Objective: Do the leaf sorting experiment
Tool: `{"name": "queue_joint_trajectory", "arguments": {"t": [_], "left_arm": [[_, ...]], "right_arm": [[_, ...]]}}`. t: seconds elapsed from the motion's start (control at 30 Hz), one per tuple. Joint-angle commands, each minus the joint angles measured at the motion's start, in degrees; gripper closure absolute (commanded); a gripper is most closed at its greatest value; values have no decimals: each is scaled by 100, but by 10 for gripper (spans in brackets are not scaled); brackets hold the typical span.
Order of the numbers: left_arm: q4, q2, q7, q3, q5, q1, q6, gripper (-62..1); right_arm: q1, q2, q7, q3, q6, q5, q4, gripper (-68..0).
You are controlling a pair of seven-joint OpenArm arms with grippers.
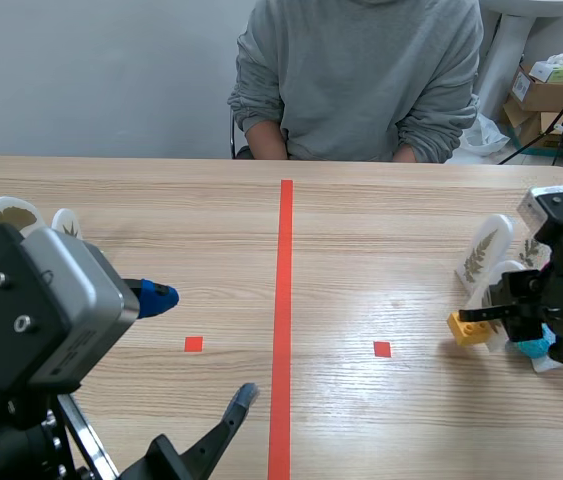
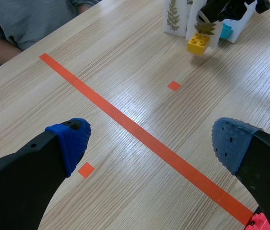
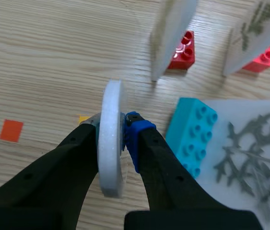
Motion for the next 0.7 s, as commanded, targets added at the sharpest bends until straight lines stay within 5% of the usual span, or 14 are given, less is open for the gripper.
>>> {"name": "queue_joint_trajectory", "arguments": {"t": [0.0,0.5,0.67], "left_arm": [[39,28,-79,-15,-35,44,-13,-540],[39,31,-76,-15,-35,44,-13,-540],[39,31,-76,-15,-35,44,-13,-540]], "right_arm": [[33,13,83,9,4,68,44,-17],[-339,11,192,87,-24,142,33,-18],[-339,11,155,87,-24,129,33,-110]]}}
